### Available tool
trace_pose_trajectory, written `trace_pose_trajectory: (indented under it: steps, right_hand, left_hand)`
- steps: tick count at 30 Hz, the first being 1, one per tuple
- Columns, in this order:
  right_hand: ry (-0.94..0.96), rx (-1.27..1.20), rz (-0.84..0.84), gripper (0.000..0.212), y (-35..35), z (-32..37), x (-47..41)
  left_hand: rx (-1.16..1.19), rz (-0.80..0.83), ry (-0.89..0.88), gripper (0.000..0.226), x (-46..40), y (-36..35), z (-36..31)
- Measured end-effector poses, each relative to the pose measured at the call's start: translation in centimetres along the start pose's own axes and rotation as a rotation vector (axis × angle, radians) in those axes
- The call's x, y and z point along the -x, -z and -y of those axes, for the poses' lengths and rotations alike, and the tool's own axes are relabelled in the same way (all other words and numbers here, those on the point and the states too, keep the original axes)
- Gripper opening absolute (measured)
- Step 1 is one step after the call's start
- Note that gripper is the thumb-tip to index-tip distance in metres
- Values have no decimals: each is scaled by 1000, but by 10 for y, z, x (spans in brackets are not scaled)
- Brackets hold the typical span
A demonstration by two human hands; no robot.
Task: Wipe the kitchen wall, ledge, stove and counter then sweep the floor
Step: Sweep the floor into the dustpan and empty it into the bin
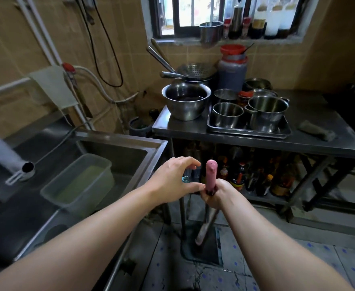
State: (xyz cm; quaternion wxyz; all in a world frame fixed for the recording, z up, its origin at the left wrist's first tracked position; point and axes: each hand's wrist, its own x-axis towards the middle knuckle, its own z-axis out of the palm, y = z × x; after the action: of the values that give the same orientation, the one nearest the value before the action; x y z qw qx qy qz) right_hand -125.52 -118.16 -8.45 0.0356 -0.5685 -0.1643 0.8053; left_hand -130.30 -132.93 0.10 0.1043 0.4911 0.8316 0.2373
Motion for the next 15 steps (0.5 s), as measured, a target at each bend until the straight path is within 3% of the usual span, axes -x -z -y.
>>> trace_pose_trajectory:
  steps: [3, 15]
  right_hand:
    - [-33, -40, -30, 24, -5, 1, -2]
    - [82, 44, 9, 26, -4, -10, 4]
  left_hand:
    - [99, -40, -25, 49, -2, 1, -2]
    - [207, -46, -9, 30, -5, 7, -1]
